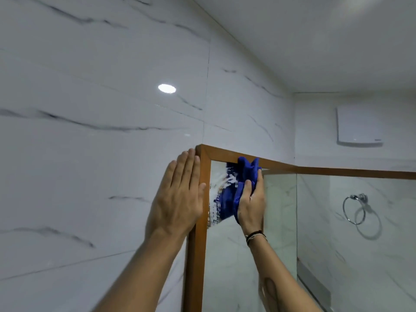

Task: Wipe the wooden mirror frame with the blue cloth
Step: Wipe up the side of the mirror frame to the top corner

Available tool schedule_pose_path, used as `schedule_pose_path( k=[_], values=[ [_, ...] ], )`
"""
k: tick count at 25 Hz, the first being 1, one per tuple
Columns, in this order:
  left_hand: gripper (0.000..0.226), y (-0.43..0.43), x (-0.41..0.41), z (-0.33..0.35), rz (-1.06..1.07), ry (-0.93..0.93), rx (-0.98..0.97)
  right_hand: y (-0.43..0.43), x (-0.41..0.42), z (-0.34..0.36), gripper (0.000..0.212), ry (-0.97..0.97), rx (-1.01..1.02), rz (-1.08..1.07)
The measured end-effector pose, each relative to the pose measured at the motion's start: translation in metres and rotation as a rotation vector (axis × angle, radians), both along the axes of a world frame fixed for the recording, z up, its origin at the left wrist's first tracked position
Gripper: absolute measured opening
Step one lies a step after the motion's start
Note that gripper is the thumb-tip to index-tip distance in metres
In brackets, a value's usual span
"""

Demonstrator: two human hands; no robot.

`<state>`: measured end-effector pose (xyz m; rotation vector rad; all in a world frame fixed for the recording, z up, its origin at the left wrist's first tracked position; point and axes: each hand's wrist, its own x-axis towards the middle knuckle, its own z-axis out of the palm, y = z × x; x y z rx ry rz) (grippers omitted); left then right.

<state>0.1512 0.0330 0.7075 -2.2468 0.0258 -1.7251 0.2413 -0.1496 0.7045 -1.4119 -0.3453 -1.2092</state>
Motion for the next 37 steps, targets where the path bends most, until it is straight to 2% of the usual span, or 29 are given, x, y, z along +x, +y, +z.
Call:
schedule_pose_path(
  k=[2, 4, 7, 9, 14, 19, 22, 28, 31, 34, 37],
  values=[
    [0.072, -0.003, 0.001, 0.001, 0.006, 0.007, -0.020, 0.021, 0.008, 0.002, 0.057, 0.016, -0.049, -0.002],
    [0.071, -0.007, 0.003, 0.002, -0.007, 0.017, -0.033, 0.046, 0.005, -0.010, 0.059, -0.087, -0.100, -0.015],
    [0.068, -0.010, 0.004, 0.002, -0.024, 0.004, -0.052, 0.060, 0.001, -0.024, 0.062, -0.262, -0.296, 0.016],
    [0.067, -0.008, 0.006, 0.001, -0.047, -0.022, -0.059, 0.054, 0.005, -0.024, 0.060, -0.301, -0.389, 0.004],
    [0.070, -0.004, 0.008, 0.000, -0.080, -0.104, -0.041, 0.047, 0.011, -0.031, 0.058, -0.353, -0.400, 0.068],
    [0.071, 0.000, 0.008, -0.011, -0.065, -0.070, -0.020, 0.045, 0.015, -0.067, 0.058, -0.378, -0.488, 0.052],
    [0.066, 0.002, 0.008, -0.028, -0.061, -0.067, -0.002, 0.045, 0.016, -0.116, 0.058, -0.361, -0.529, 0.018],
    [0.066, -0.001, 0.009, -0.051, -0.100, -0.097, -0.009, 0.047, -0.006, -0.279, 0.065, -0.200, -0.525, -0.015],
    [0.066, -0.001, 0.009, -0.052, -0.100, -0.084, -0.002, 0.049, -0.010, -0.313, 0.065, -0.170, -0.536, -0.011],
    [0.065, -0.001, 0.008, -0.052, -0.115, -0.070, -0.011, 0.053, -0.015, -0.271, 0.079, -0.149, -0.513, 0.119],
    [0.058, 0.000, 0.008, -0.037, -0.105, -0.126, 0.052, 0.057, -0.007, -0.128, 0.072, -0.247, -0.476, 0.031]
  ],
)
